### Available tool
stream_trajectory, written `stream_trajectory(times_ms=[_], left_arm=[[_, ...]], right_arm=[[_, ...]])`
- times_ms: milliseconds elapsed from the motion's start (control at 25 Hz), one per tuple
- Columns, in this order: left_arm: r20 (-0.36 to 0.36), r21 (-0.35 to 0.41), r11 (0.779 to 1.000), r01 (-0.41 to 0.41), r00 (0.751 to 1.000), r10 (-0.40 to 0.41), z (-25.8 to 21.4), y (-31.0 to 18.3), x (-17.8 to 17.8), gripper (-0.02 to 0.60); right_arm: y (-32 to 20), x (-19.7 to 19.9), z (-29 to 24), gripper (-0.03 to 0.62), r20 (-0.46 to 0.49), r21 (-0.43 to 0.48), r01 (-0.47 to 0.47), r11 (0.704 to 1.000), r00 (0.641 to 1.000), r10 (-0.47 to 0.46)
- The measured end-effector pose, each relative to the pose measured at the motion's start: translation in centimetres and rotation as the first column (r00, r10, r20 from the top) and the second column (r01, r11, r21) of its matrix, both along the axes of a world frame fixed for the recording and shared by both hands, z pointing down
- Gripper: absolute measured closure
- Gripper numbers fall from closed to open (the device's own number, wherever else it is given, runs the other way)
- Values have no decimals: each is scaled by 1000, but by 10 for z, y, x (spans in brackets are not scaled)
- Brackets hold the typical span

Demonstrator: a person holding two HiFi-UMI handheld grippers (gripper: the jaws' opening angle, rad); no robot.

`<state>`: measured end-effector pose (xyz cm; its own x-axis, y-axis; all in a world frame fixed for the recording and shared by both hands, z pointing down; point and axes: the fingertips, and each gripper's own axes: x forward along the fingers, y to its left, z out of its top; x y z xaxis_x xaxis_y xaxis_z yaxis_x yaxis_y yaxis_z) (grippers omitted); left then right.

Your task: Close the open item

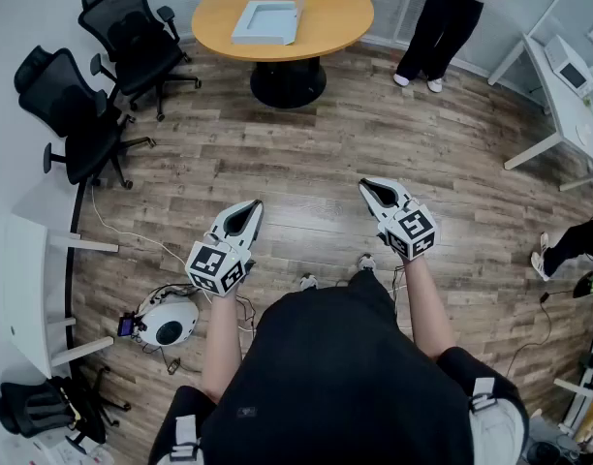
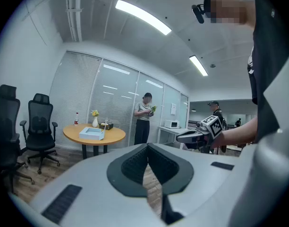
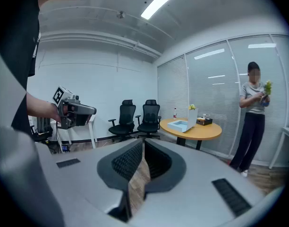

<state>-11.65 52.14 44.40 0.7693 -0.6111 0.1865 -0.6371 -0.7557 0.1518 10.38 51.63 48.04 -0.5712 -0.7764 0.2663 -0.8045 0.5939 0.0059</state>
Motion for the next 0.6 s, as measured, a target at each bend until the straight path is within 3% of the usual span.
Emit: stream_trajectory(times_ms=[600], left_arm=[[-16, -2, 1000, -30, 999, 30, -1, -7, -6, 575]], right_arm=[[-3, -12, 4, 583, -52, 4, -4, 1000, 999, 4]])
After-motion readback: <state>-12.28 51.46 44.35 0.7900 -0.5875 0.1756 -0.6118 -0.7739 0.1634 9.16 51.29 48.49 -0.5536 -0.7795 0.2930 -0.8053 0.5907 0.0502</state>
